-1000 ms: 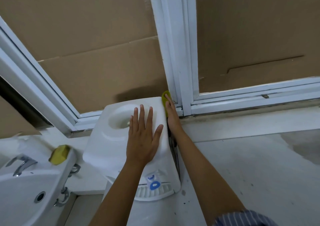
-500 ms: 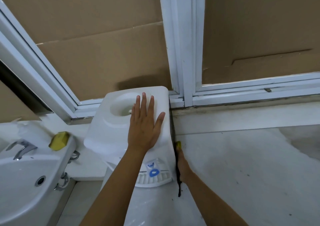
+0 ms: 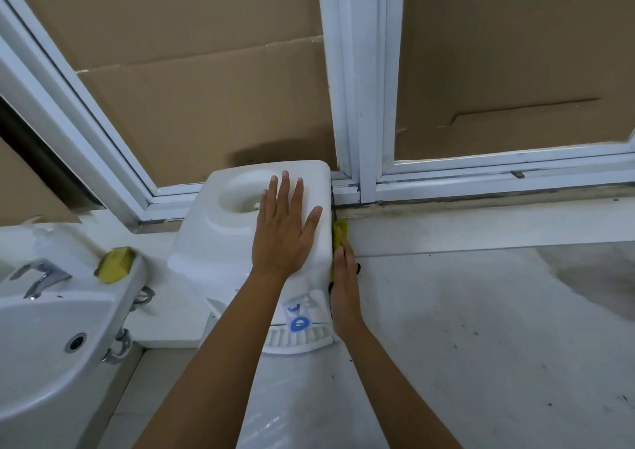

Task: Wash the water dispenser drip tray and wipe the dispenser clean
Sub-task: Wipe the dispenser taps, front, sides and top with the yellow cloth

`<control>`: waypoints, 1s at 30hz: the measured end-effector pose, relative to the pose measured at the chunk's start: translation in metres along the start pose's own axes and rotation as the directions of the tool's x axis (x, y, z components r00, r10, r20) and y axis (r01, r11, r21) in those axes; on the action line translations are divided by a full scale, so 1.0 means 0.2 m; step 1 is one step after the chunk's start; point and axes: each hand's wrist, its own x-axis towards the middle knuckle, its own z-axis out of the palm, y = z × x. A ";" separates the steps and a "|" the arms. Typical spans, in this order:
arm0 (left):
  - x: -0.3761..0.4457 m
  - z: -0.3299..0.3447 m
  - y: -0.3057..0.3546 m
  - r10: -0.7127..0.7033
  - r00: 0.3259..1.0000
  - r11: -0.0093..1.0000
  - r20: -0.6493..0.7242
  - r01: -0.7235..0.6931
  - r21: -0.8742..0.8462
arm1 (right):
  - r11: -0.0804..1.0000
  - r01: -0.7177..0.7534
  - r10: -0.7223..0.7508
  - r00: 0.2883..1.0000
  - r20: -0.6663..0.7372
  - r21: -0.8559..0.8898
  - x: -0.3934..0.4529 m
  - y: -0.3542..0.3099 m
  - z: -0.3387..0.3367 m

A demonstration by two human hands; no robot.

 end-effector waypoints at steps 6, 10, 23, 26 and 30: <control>0.00 -0.01 0.01 -0.001 1.000 1.000 0.012 0.001 -0.003 | 0.967 -0.206 0.180 0.969 -0.167 -0.149 -0.13 0.18 -0.02; -0.02 -0.03 0.02 0.014 1.000 0.999 -0.014 -0.014 -0.036 | 0.943 -0.242 0.215 0.967 -0.134 -0.230 -0.20 0.27 -0.08; -0.18 -0.18 0.01 -0.095 0.926 0.852 -0.366 -0.115 -0.511 | 0.823 -0.500 0.525 0.850 0.027 -0.268 -0.35 0.19 -0.41; -0.36 -0.21 -0.05 -0.196 0.866 0.842 -0.460 -0.092 -0.532 | 0.789 -0.586 0.610 0.784 0.117 -0.182 -0.41 0.12 -0.39; -0.73 -0.15 -0.21 -0.405 0.781 0.826 -0.477 0.088 -0.557 | 0.756 -0.632 0.645 0.679 0.350 -0.168 -0.49 0.02 -0.25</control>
